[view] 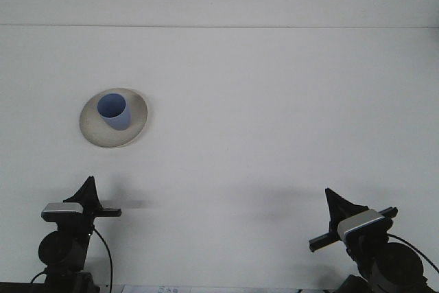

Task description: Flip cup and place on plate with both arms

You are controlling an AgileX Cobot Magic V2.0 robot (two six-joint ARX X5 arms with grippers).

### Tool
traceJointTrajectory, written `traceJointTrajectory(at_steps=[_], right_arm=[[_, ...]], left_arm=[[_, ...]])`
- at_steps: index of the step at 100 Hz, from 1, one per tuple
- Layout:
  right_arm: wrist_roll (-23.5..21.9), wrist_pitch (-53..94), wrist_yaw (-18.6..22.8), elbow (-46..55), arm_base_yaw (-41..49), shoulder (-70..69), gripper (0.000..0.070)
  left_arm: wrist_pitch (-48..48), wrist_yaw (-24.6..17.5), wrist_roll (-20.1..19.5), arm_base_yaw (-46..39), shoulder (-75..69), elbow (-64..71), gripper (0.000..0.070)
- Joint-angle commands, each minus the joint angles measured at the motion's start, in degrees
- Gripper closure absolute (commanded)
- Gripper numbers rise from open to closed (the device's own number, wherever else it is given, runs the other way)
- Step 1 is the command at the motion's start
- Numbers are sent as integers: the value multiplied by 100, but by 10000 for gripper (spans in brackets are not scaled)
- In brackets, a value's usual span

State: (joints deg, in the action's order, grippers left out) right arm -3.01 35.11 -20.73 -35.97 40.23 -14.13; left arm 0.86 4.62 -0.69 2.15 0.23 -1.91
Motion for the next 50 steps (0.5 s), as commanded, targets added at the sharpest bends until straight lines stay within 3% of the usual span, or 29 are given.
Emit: traceJointTrajectory(at_steps=[1,9,30,37,50], right_arm=[[138,-461,186,297,-612,107,693],[264,-1161,660,870,-1493,337,693],[245,-2660,2481,2603,-3676,1088,693],[199,-2839,2680,2948,-3995,1213,693],[101,-2962,2673,3392,-4216,1388,693]], left_arm=[[76,17,28,7,-7,111,685],[74,17,28,7,-7,111,685],[76,17,28,7,-7,111,685],[76,17,28,7,-7,111,685],[76,17,28,7,-7,111,685]])
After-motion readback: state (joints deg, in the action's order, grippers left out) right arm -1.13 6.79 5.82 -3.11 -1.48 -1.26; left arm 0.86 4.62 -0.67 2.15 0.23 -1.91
